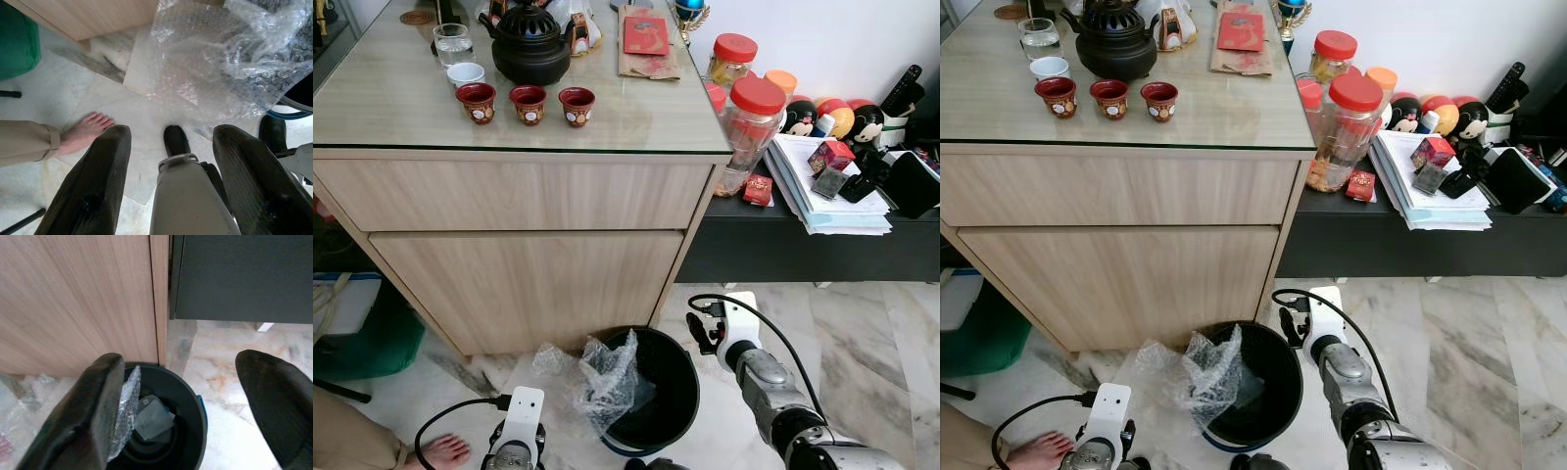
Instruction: Picking trash to rubbish bin
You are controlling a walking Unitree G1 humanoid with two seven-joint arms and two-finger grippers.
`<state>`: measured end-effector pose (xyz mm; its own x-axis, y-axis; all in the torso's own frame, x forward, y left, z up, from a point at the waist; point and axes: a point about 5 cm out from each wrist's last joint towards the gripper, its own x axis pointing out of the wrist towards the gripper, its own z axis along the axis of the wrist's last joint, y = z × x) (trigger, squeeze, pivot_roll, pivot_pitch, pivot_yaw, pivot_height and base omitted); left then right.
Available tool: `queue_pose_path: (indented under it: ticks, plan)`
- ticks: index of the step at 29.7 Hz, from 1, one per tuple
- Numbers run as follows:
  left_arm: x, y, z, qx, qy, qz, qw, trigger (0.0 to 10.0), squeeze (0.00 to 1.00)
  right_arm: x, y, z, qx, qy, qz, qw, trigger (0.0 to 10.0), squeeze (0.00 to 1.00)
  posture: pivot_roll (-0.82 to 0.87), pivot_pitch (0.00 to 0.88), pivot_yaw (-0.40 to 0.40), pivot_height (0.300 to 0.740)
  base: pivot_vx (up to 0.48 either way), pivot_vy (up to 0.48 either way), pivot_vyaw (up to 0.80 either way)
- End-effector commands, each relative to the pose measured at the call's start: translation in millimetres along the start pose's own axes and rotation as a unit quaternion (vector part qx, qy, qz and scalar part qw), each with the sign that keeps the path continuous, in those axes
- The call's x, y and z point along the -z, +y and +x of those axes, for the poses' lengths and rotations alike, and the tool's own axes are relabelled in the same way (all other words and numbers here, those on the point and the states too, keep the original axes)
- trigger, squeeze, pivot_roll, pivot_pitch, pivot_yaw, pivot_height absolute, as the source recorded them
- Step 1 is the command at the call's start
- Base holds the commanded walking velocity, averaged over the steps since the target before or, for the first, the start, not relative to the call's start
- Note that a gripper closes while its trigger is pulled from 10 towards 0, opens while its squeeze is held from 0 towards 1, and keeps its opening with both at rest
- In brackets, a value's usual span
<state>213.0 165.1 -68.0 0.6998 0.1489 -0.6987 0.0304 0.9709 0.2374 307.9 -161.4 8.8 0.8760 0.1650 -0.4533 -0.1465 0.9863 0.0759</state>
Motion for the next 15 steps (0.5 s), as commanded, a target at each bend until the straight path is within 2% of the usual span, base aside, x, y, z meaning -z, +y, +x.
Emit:
queue_pose_path:
  ticks: [1, 2, 7, 8, 9, 10, 15]
  plan:
    - [6.2, -4.0, -2.1, 0.005, 0.009, -0.002, 1.000, 10.0, 0.00, -1.1, -8.8, -1.7, 0.015, -0.004, 0.008, 1.000, 10.0, 1.00, 0.04, 0.178, -0.154, 0.740, 0.000, 0.000, 0.00]
    - [6.5, -4.0, -2.1, 0.005, 0.009, -0.002, 1.000, 10.0, 0.00, 1.3, -14.2, -3.7, 0.027, -0.001, 0.016, 1.000, 10.0, 1.00, 0.04, 0.178, -0.154, 0.740, 0.000, 0.000, 0.00]
    - [6.8, -4.1, -2.2, 0.005, 0.010, -0.001, 1.000, 10.0, 0.00, 2.8, -18.5, -5.1, 0.037, 0.001, 0.020, 0.999, 10.0, 0.99, 0.04, 0.182, -0.154, 0.740, 0.000, 0.000, 0.00]
    - [7.0, -4.2, -2.3, 0.005, 0.010, -0.001, 1.000, 10.0, 0.00, 3.3, -20.1, -5.7, 0.041, 0.002, 0.023, 0.999, 10.0, 0.70, 0.04, 0.182, -0.154, 0.740, 0.000, 0.000, 0.00]
    - [7.0, -4.2, -2.3, 0.005, 0.010, -0.001, 1.000, 10.0, 0.00, 3.3, -20.1, -5.7, 0.041, 0.002, 0.023, 0.999, 10.0, 0.70, 0.04, 0.182, -0.154, 0.740, 0.000, 0.000, 0.00]
    - [7.4, -4.3, -2.4, 0.005, 0.011, -0.001, 1.000, 10.0, 0.00, 4.2, -23.0, -6.6, 0.047, 0.003, 0.026, 0.999, 10.0, 0.00, 0.04, 0.182, -0.154, 0.740, 0.000, 0.000, 0.00]
    - [7.5, -4.5, -2.4, 0.005, 0.011, -0.003, 1.000, 10.0, 0.00, 5.2, -25.6, -7.6, 0.054, 0.005, 0.028, 0.998, 10.0, 0.00, 0.04, 0.181, -0.154, 0.740, 0.000, 0.000, 0.00]
